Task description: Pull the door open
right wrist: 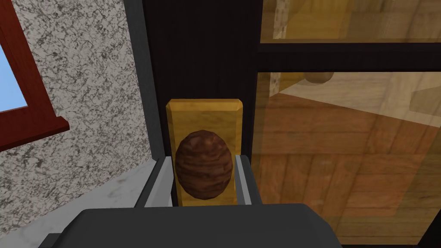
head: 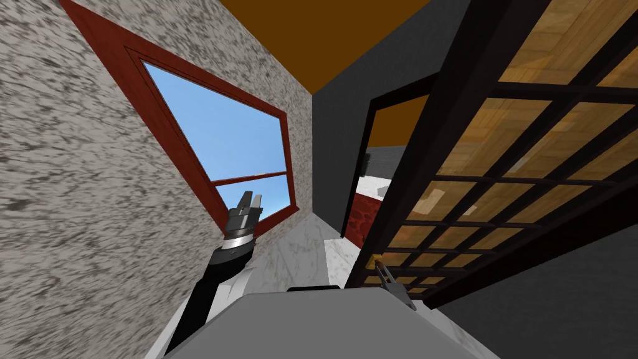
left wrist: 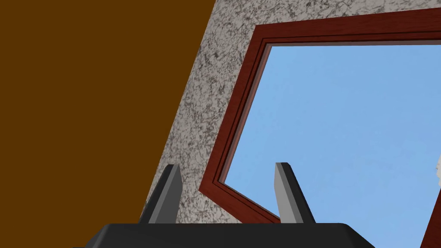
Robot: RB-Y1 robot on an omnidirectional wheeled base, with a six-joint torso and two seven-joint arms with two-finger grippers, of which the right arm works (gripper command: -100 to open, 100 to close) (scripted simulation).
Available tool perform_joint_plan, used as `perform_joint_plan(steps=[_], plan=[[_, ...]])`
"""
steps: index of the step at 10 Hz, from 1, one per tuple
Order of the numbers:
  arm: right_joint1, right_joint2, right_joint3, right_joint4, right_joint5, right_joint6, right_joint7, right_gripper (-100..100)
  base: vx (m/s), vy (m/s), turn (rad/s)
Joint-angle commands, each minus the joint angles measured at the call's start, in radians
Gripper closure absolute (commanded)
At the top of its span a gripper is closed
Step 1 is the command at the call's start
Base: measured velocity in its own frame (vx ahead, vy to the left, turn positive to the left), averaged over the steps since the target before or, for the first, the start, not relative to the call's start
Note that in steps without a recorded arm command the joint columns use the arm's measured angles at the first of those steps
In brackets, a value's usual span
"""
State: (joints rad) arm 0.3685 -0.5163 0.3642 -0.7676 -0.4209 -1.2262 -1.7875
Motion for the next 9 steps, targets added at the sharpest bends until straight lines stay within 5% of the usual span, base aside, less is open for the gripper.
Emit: perform_joint_plan(steps=[1,9], plan=[[-0.004,-0.003,0.005,0.013,0.004,-0.012,-0.007,100,-0.135,-0.028,0.162],[-0.023,-0.017,0.028,0.072,0.022,-0.067,-0.042,100,-0.201,-0.051,0.129]])
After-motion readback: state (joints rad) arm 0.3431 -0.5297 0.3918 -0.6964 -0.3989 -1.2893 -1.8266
